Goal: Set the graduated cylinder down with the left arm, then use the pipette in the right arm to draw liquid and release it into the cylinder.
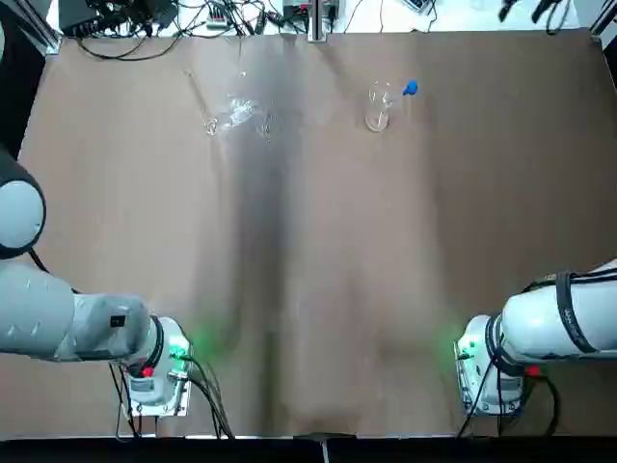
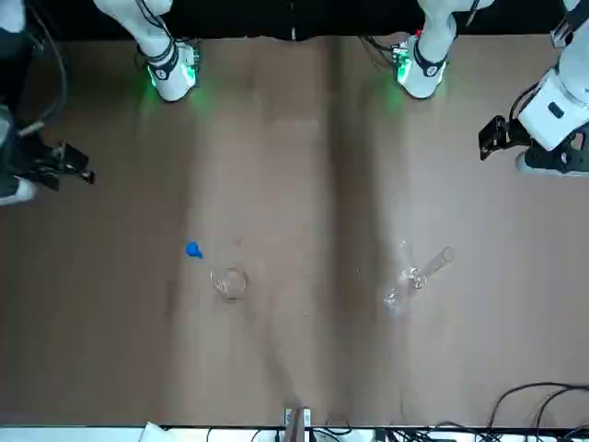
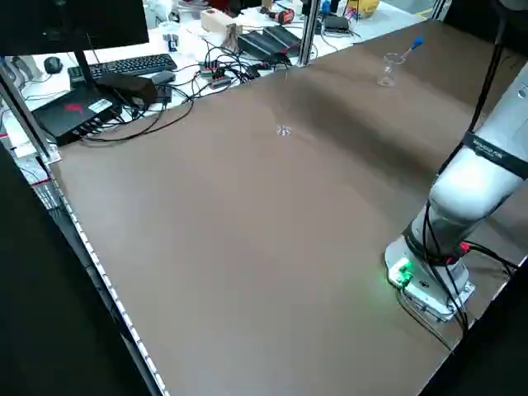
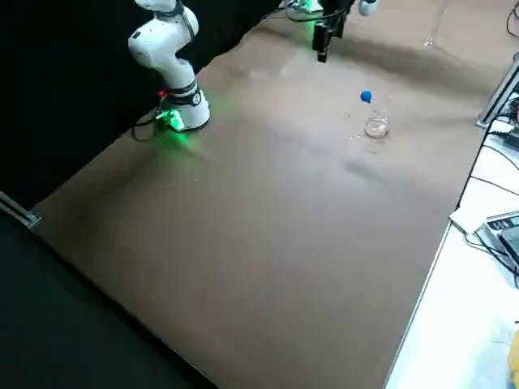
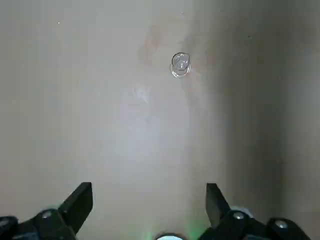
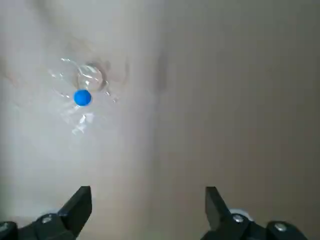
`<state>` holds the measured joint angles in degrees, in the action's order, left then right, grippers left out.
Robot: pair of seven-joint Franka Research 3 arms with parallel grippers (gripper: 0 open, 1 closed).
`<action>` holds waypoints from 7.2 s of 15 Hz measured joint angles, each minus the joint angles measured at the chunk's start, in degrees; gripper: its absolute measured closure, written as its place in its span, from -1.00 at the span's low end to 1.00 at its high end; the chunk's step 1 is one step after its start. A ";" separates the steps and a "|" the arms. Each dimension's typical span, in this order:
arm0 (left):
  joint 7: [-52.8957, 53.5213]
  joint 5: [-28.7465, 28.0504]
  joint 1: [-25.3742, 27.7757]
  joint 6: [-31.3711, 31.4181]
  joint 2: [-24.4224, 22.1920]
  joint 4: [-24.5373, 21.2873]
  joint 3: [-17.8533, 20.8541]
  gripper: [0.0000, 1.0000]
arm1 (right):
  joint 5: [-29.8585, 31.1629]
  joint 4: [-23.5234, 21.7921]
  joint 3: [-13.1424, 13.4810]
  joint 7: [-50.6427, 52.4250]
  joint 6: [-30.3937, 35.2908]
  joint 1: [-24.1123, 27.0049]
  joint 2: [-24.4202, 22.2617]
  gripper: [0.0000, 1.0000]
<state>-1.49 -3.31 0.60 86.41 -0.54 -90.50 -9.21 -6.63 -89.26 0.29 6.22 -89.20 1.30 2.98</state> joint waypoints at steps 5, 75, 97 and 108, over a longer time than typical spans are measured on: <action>-0.15 0.06 0.19 0.00 0.04 -0.03 0.03 -1.00 | 0.38 -1.95 -0.07 1.61 1.51 1.93 -3.72 -1.00; 148.12 69.52 21.55 9.11 53.42 0.59 -1.76 0.07 | -24.55 -20.78 -1.31 -18.15 -40.78 -12.68 13.84 0.45; 148.05 69.64 21.88 9.08 53.42 0.62 -1.75 0.31 | -24.55 -19.25 -0.80 -18.21 -40.49 -12.66 13.85 0.45; 141.75 69.65 19.92 11.34 53.12 1.55 -7.09 0.31 | -24.54 -16.42 -0.02 -18.21 -32.51 -12.21 13.36 0.45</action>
<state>140.26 66.34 20.52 97.75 52.57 -88.95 -16.29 -31.17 -105.68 0.27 -11.99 -121.70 -10.91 16.33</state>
